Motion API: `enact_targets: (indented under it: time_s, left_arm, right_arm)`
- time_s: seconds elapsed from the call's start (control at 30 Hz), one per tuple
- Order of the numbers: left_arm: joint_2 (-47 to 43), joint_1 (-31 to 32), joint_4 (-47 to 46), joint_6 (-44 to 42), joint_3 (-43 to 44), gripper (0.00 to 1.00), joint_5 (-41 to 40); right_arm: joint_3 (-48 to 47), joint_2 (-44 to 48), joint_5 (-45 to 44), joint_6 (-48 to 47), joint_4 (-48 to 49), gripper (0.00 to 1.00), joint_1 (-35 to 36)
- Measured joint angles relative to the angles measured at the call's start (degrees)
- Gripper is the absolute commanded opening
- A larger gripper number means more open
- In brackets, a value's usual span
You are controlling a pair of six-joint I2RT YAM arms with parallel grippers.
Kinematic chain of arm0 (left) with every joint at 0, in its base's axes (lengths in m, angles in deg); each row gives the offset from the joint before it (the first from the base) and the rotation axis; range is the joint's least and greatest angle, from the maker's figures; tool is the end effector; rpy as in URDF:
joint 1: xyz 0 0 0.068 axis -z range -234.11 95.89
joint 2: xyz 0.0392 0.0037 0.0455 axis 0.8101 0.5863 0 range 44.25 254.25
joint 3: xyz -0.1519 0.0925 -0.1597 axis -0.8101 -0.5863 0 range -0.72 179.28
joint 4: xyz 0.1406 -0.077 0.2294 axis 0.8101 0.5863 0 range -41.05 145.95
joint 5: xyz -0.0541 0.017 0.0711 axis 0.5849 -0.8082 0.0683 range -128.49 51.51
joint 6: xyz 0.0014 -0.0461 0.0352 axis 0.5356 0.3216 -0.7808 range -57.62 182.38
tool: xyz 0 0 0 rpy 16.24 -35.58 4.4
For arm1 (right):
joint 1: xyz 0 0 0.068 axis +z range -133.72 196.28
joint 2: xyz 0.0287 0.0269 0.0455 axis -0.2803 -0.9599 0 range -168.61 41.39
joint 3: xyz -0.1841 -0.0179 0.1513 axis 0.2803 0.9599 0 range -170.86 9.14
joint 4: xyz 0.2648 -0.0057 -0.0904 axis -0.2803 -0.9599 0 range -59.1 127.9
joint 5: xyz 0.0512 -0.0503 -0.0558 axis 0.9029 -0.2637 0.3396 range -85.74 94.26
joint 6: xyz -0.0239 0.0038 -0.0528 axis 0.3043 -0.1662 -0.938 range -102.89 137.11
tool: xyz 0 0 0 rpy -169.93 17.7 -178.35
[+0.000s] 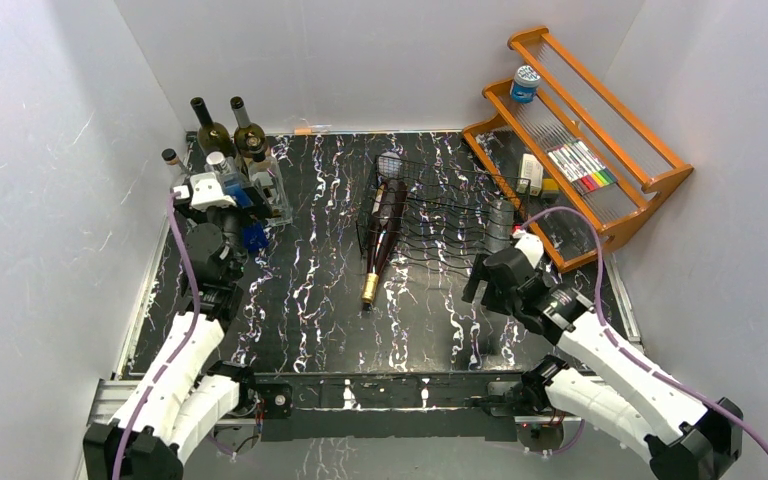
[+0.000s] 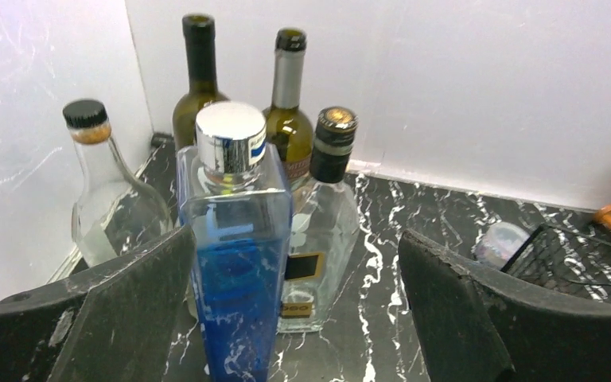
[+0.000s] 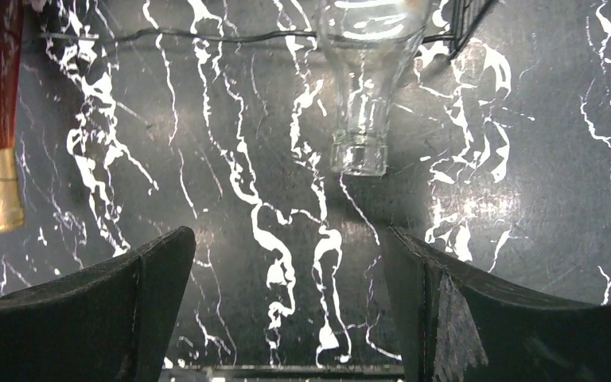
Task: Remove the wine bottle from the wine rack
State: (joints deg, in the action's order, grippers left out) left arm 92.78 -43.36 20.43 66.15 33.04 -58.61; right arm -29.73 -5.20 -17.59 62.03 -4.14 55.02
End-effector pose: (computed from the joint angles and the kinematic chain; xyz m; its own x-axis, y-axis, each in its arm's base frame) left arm 0.2477 -0.0325 0.3025 0.2430 -0.1090 -0.9639 -0.1373 0.9798 -0.1454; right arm 0.1702 0.1166 0.2178 -0.6993 0.2793 -0.6580 0.1419 0.9564 0.2551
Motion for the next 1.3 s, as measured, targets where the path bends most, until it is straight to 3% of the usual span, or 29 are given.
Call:
enact_targets:
  time_s: [0.4,0.57,0.87,1.03,1.3]
  left_arm:
    - [-5.2,6.3,0.5,-2.3,0.0,0.98,3.8]
    - [-5.1,8.6,1.1,-2.3,0.0,0.98,6.0]
    - [-5.1,10.4,1.6,-2.3,0.0,0.98,7.3]
    - [-5.1,11.0,1.6,-2.2,0.0,0.98,7.5]
    - [-5.1,11.2,1.6,-2.0,0.0,0.98,7.7]
  right_arm:
    - [14.9,7.7,-9.9,4.6,15.3,0.97,0.0]
    - [16.7,7.6,-12.1,5.9,18.6,0.89,0.0]
    - [21.9,3.1,-14.0,4.8,27.6,0.82,-1.0]
    - [22.8,0.6,-13.4,4.4,31.5,0.7,-3.7]
    - [23.3,-2.9,-9.5,4.4,38.0,0.67,-8.4]
